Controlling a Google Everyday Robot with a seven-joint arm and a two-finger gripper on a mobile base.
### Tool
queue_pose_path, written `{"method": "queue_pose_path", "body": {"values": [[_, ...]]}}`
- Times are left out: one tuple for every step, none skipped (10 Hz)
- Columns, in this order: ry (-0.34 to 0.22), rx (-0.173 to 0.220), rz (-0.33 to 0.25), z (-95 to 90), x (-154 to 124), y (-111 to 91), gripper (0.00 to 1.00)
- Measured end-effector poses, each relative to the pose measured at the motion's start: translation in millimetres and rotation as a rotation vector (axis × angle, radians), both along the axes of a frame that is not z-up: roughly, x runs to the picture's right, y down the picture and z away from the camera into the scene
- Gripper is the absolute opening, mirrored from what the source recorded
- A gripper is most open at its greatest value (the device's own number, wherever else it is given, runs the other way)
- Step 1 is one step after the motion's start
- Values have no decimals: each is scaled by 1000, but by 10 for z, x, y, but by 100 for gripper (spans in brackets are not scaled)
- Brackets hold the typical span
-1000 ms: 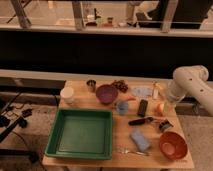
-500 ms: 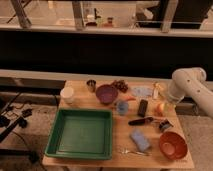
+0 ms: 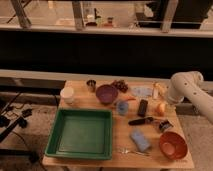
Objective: Place apple in table surface
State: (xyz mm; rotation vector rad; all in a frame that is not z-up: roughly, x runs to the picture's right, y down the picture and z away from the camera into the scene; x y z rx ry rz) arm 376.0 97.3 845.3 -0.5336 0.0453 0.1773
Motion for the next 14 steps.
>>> {"method": "queue_pose_path", "body": {"values": [[10,1,-1,38,33,3,80],[15,2,0,75,43,-4,80],[23,1,-1,123,64,0,80],[29,1,-1,151,87,2,80],[36,-1,2,192,121,17,80],[39,-1,6,222,140,21,80],[41,-4,9,252,154,31,80],[40,-6,13,288,168,36,80],[36,-14,23,318,173,46,80],[33,-19,32,341,177,53,80],[31,-24,47,368,206,61,80],[32,-27,57,382,240,75,80],[32,-28,62,388,260,78,80],[31,-31,66,399,275,93,80]]}}
